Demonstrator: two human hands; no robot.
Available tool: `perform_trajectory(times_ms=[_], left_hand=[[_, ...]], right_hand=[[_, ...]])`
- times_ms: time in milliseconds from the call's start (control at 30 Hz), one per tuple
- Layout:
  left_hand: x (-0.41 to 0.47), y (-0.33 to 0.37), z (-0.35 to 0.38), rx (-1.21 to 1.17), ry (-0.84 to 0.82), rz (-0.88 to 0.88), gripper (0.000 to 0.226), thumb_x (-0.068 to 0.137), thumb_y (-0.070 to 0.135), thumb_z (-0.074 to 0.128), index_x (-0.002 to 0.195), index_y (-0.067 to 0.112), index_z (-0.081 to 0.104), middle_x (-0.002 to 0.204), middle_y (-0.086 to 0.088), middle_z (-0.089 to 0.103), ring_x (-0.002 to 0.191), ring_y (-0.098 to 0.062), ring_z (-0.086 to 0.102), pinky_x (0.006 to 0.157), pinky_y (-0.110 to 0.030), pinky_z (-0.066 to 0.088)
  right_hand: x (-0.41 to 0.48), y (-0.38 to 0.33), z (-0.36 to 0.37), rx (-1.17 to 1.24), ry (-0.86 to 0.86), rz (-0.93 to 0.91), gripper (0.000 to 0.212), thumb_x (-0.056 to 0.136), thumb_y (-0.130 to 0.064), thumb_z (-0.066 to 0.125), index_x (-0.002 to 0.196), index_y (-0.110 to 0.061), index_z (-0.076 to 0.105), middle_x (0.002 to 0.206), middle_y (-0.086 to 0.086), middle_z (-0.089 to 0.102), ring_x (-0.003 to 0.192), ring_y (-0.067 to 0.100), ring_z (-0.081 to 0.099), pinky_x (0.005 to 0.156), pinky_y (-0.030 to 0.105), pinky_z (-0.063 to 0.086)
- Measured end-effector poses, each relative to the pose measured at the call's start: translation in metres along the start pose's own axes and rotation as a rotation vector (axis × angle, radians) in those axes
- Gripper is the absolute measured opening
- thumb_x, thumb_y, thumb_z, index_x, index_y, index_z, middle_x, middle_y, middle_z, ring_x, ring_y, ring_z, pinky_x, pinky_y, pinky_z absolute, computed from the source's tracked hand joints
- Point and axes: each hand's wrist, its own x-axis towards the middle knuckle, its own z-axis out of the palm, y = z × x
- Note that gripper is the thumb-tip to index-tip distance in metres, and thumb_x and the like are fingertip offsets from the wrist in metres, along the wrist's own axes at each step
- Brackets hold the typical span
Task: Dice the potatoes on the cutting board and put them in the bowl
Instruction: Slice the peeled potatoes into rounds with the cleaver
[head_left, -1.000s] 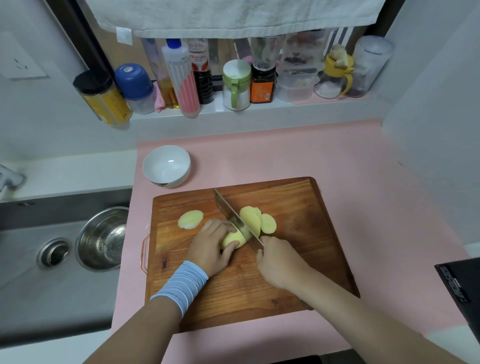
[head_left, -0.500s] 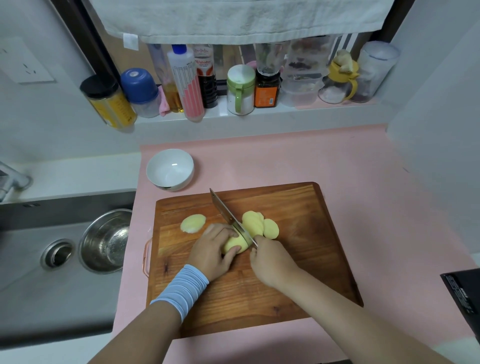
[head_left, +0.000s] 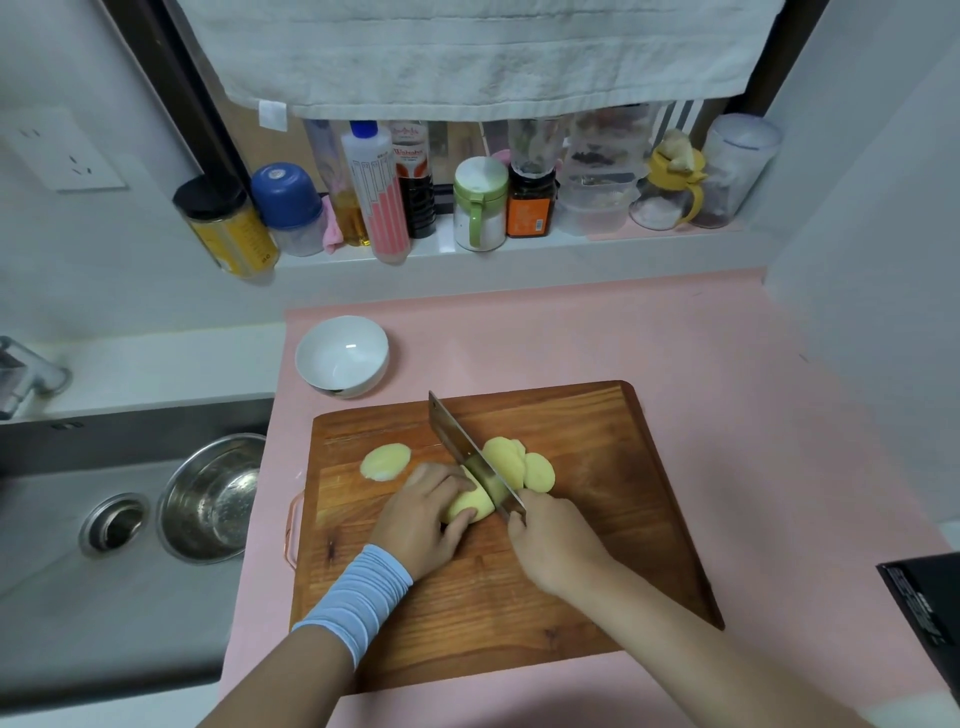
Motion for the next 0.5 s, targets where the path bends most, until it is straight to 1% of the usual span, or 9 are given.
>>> perform_trajectory(times_ms=[67,133,200,333,433,500], left_hand=[[0.000,0.001,0.001,0.012,-0.002,-0.008,0.025,0.087,0.032,0.068,0.107,0.017,0.067,0.111,0.007,0.061,0.106,-0.015,0.054,0.088,-0.029,0.049],[0.000,0.001,0.001,0.016,0.000,-0.016,0.026,0.087,0.034,0.066,0.107,0.017,0.067,0.111,0.007,0.062,0.106,-0.014,0.054,0.089,-0.027,0.048],[-0.001,0.002,0.001,0.010,0.005,-0.021,0.027,0.087,0.035,0.065,0.107,0.017,0.067,0.110,0.008,0.062,0.107,-0.014,0.054,0.090,-0.025,0.047],[-0.001,0.002,0.001,0.014,0.018,-0.026,0.025,0.085,0.032,0.067,0.104,0.016,0.066,0.107,0.008,0.061,0.102,-0.013,0.052,0.089,-0.017,0.039],[-0.002,0.002,0.004,-0.008,0.034,-0.026,0.025,0.085,0.031,0.067,0.103,0.015,0.064,0.106,0.006,0.062,0.102,-0.014,0.053,0.091,-0.015,0.035],[-0.002,0.001,0.005,-0.015,0.041,-0.026,0.025,0.084,0.031,0.067,0.102,0.014,0.064,0.106,0.005,0.062,0.103,-0.015,0.053,0.093,-0.014,0.034]], right_hand=[[-0.011,-0.006,-0.001,-0.023,0.046,-0.044,0.019,0.104,-0.026,0.041,0.099,-0.022,0.059,0.079,-0.005,0.059,0.069,0.016,0.056,0.063,0.032,0.045],[-0.021,-0.012,-0.004,-0.043,0.088,-0.080,0.022,0.104,-0.027,0.040,0.109,-0.022,0.061,0.084,-0.002,0.063,0.076,0.020,0.060,0.068,0.034,0.049],[-0.028,-0.017,-0.006,-0.063,0.108,-0.106,0.024,0.104,-0.028,0.039,0.115,-0.022,0.060,0.089,0.002,0.067,0.083,0.025,0.063,0.072,0.038,0.052],[-0.037,-0.024,-0.005,-0.117,0.119,-0.141,0.023,0.103,-0.025,0.040,0.116,-0.021,0.059,0.093,0.006,0.068,0.087,0.029,0.064,0.069,0.037,0.047],[-0.039,-0.024,-0.004,-0.124,0.120,-0.117,0.022,0.104,-0.023,0.041,0.117,-0.019,0.058,0.097,0.006,0.069,0.092,0.030,0.065,0.068,0.035,0.043],[-0.040,-0.024,-0.004,-0.129,0.111,-0.100,0.023,0.104,-0.023,0.041,0.118,-0.019,0.058,0.099,0.006,0.069,0.094,0.030,0.065,0.070,0.035,0.043]])
